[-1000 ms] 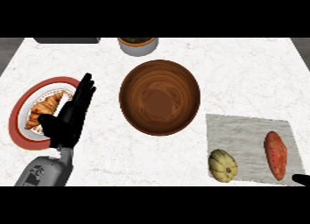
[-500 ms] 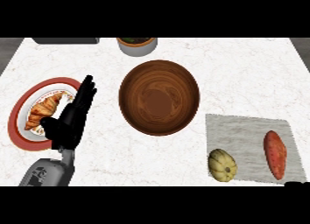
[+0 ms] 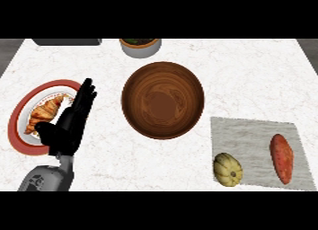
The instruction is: Pick the sweet potato from the placemat and place it in the bowl
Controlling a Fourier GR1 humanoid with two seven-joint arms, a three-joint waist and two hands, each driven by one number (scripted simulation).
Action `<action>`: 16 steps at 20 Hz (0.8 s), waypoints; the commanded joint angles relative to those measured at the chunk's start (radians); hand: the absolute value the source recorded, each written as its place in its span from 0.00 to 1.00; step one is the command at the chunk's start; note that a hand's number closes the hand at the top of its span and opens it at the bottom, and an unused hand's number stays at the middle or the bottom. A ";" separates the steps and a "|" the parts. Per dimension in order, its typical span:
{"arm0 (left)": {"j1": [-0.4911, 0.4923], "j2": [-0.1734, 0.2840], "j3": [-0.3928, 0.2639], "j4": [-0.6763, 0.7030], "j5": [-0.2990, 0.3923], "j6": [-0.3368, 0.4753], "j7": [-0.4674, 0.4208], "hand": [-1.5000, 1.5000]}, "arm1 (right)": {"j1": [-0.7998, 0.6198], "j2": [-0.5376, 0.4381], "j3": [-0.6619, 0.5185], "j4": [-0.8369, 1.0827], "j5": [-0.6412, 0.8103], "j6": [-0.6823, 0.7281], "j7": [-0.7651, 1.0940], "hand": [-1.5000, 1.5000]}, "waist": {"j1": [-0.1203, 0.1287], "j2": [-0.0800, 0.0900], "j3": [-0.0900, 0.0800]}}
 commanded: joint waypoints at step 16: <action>-0.039 -0.043 0.105 0.068 -0.037 -0.096 -0.015 0.50 | -0.076 0.243 -0.095 0.211 0.055 0.143 -0.115 0.00 | 0.002 0.001 0.000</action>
